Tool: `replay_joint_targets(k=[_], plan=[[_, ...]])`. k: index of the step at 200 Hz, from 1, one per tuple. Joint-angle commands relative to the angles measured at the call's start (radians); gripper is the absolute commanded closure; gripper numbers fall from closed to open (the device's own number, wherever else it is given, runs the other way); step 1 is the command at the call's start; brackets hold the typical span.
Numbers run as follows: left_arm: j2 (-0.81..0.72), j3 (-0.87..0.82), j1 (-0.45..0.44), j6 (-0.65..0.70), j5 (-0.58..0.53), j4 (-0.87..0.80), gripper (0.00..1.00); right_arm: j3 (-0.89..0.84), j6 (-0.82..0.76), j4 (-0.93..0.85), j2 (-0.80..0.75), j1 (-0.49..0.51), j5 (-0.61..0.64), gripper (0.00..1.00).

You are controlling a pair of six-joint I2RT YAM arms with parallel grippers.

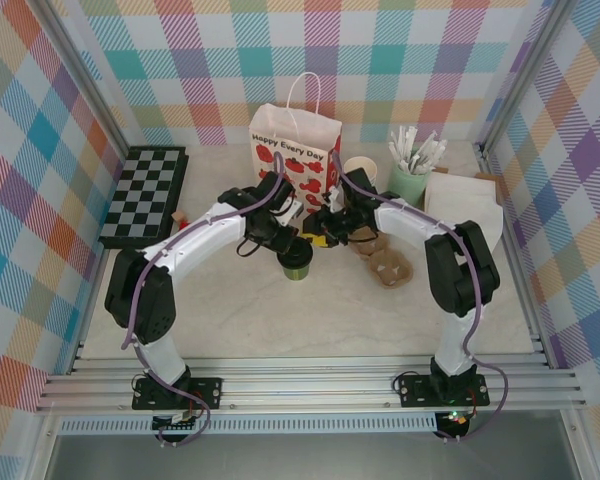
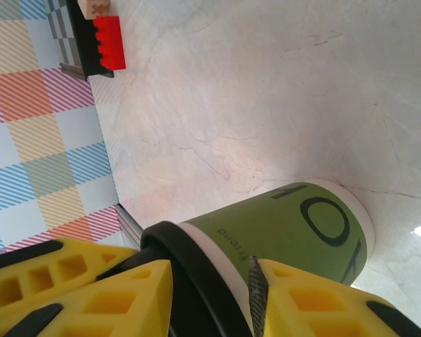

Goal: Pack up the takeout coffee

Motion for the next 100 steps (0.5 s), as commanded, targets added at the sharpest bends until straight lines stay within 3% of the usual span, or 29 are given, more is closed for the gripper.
replay_joint_targets(k=[1,71,88,100], plan=[[0.05,-0.004,-0.013,0.028,0.009,-0.06,1.0,0.027,-0.028,-0.055,0.045,0.013,-0.031,0.63],[0.046,-0.115,-0.015,-0.053,0.006,0.007,1.0,-0.12,-0.016,-0.013,0.049,0.032,0.03,0.65],[0.049,-0.105,-0.013,-0.064,-0.005,-0.009,1.0,-0.077,-0.029,-0.038,0.007,0.025,0.043,0.59],[0.044,-0.082,-0.013,-0.07,-0.019,-0.028,1.0,-0.036,-0.049,-0.091,-0.051,0.006,0.101,0.5]])
